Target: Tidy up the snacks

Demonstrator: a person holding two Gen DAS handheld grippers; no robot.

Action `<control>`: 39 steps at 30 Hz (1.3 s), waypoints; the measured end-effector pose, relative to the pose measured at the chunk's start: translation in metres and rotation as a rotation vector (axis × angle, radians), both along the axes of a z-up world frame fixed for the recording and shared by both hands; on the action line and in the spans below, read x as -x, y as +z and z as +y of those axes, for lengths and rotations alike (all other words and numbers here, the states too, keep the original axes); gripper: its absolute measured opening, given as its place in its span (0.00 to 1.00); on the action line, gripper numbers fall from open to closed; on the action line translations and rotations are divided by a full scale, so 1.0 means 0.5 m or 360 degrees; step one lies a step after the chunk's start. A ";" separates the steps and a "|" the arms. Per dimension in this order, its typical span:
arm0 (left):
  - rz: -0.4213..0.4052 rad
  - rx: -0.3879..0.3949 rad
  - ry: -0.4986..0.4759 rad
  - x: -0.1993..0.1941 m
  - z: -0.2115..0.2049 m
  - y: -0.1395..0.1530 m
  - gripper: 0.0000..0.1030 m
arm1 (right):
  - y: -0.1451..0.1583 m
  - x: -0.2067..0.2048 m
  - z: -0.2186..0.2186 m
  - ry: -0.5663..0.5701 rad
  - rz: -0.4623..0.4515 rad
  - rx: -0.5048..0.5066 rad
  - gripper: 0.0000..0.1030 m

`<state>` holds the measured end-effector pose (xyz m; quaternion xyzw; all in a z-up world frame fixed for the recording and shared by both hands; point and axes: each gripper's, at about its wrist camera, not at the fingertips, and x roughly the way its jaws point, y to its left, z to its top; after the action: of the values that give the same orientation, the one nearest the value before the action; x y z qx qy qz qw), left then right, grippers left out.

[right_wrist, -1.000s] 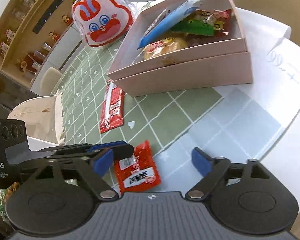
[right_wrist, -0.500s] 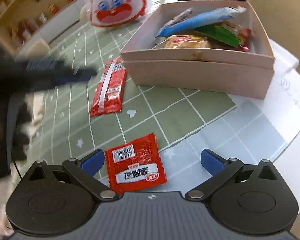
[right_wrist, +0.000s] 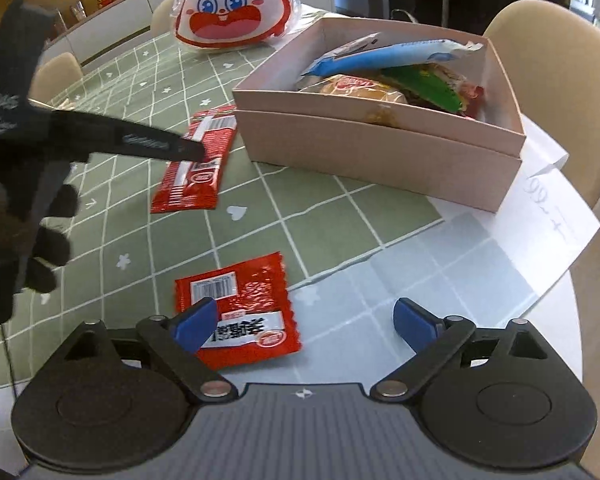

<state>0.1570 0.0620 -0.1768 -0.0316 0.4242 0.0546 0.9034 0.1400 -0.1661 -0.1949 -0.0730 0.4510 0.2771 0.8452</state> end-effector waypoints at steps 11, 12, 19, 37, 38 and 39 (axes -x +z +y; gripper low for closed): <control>-0.0061 0.0167 0.0042 0.001 0.005 0.027 0.32 | -0.005 0.005 0.012 -0.0014 -0.0066 0.0052 0.93; -0.0057 0.0125 0.0005 -0.006 -0.010 0.026 0.32 | -0.003 0.000 0.009 -0.0031 -0.0054 0.0036 0.92; -0.0026 -0.0158 -0.0087 -0.007 -0.054 -0.004 0.37 | 0.019 -0.055 -0.035 -0.0405 0.0060 0.0016 0.90; 0.0093 0.0058 -0.0221 0.053 0.002 0.000 0.61 | 0.004 -0.041 -0.009 -0.0319 0.0063 0.0100 0.90; 0.0048 0.0095 -0.0189 0.054 0.005 0.008 0.60 | 0.004 -0.039 -0.009 -0.0320 0.0056 0.0098 0.90; -0.0003 0.0110 -0.0155 0.053 0.008 0.017 0.60 | 0.002 -0.037 -0.010 -0.0320 0.0047 0.0094 0.90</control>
<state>0.1304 0.0661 -0.1680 -0.0421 0.4259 -0.0043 0.9038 0.1587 -0.1710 -0.1937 -0.0482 0.4765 0.1785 0.8595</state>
